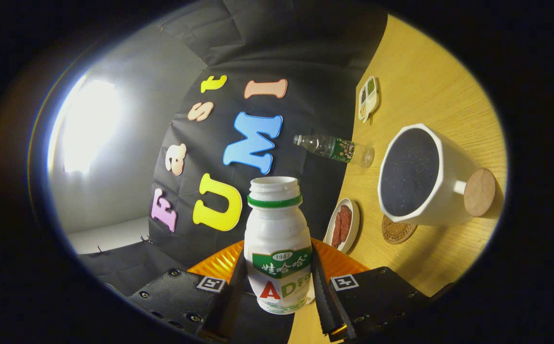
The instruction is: Take the bottle from table, then pour the juice into the cup, finally place the bottle on the coaster
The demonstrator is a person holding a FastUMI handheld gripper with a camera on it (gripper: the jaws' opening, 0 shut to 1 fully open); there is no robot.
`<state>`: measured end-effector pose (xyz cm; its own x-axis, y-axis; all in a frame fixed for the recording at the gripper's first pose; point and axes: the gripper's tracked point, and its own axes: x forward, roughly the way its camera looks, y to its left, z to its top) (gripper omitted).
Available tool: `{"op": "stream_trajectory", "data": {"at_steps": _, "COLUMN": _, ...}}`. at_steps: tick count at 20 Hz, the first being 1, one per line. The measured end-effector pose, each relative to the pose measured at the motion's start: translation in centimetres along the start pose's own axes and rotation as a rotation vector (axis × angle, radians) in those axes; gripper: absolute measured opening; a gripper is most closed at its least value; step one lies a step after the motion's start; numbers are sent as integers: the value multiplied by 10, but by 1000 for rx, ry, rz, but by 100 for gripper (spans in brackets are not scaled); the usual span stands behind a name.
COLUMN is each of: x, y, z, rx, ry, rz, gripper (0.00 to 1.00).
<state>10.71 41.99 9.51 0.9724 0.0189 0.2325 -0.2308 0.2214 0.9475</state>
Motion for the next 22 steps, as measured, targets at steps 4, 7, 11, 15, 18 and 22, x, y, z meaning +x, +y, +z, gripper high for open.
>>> {"op": "stream_trajectory", "data": {"at_steps": 4, "x": 0, "y": -1, "z": 4, "rx": 76, "ry": -18, "rz": 5, "gripper": 65}}
{"op": "stream_trajectory", "data": {"at_steps": 7, "x": -7, "y": -3, "z": 6, "rx": 124, "ry": -31, "rz": 13, "gripper": 65}}
{"op": "stream_trajectory", "data": {"at_steps": 11, "x": -9, "y": -6, "z": 10, "rx": 204, "ry": -51, "rz": 24, "gripper": 65}}
{"op": "stream_trajectory", "data": {"at_steps": 15, "x": -16, "y": -7, "z": 12, "rx": 241, "ry": -58, "rz": 32, "gripper": 65}}
{"op": "stream_trajectory", "data": {"at_steps": 18, "x": -20, "y": -8, "z": 13, "rx": 277, "ry": -69, "rz": 39, "gripper": 65}}
{"op": "stream_trajectory", "data": {"at_steps": 22, "x": -17, "y": -8, "z": 12, "rx": 289, "ry": -73, "rz": 36, "gripper": 65}}
